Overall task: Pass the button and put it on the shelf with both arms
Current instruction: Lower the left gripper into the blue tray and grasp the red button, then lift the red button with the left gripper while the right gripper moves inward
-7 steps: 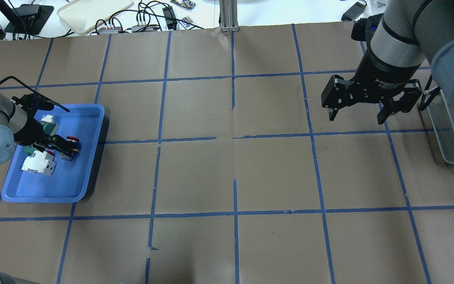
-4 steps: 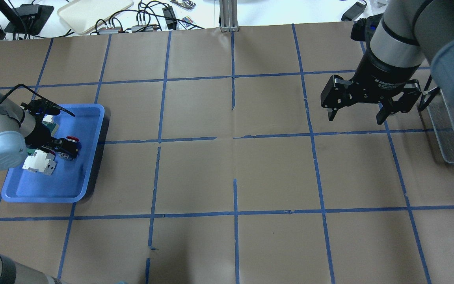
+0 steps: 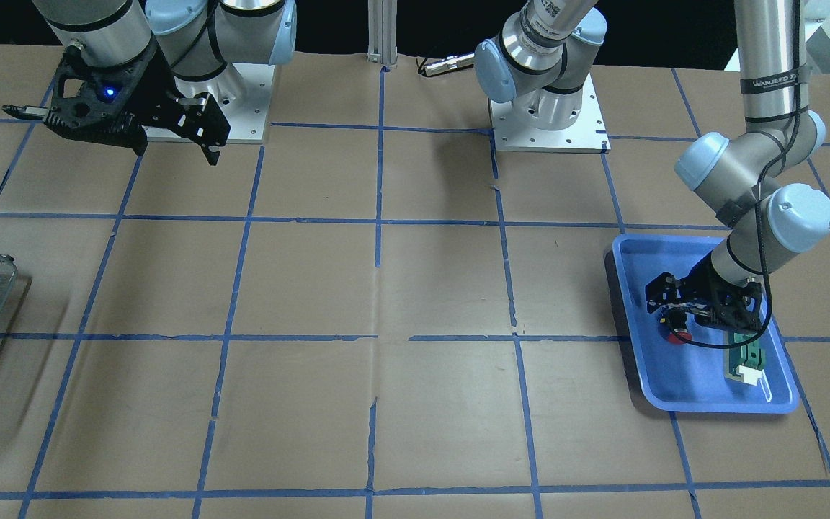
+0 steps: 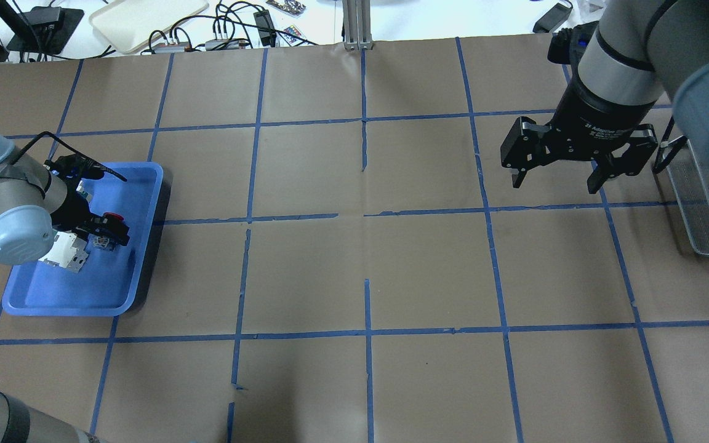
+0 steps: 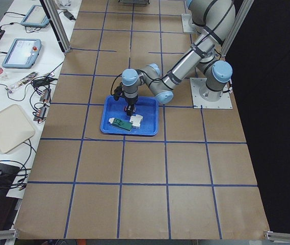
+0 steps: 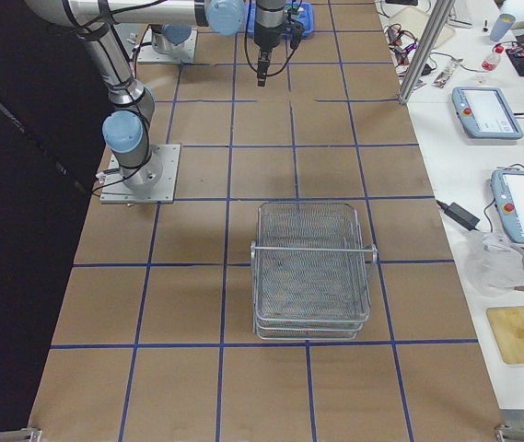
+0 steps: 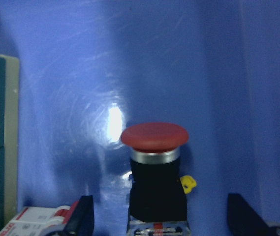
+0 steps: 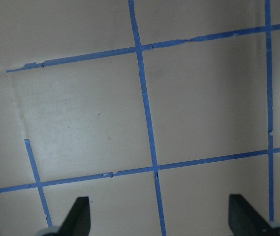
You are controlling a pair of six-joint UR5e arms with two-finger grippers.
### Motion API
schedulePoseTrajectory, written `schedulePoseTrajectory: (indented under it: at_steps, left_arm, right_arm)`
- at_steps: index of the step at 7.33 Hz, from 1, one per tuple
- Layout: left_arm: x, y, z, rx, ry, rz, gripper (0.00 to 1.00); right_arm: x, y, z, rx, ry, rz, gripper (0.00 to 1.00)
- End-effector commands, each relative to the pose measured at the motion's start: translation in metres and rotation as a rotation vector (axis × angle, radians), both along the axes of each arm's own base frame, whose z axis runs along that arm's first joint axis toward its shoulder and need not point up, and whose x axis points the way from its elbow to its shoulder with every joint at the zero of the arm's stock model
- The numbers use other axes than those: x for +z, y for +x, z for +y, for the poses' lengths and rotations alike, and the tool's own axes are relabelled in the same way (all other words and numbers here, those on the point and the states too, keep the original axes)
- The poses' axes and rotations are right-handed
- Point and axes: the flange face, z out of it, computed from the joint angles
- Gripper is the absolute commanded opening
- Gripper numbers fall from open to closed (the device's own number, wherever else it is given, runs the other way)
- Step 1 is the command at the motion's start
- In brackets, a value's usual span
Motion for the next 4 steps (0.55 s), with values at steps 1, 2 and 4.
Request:
schedulePoseTrajectory:
  at_steps: [1, 2, 4]
  left_arm:
    - [-0.002, -0.001, 0.001, -0.01, 0.005, 0.002, 0.67]
    - [-0.002, -0.001, 0.001, -0.009, 0.007, 0.003, 0.48]
    - [-0.002, -0.001, 0.001, -0.012, 0.005, 0.002, 0.05]
  right_arm:
    - [0.004, 0.001, -0.002, -0.001, -0.025, -0.004, 1.0]
    - [0.009, 0.002, -0.005, 0.001, -0.07, -0.01, 1.0]
    - [0.01, -0.004, -0.014, 0.218, -0.104, -0.02, 1.0]
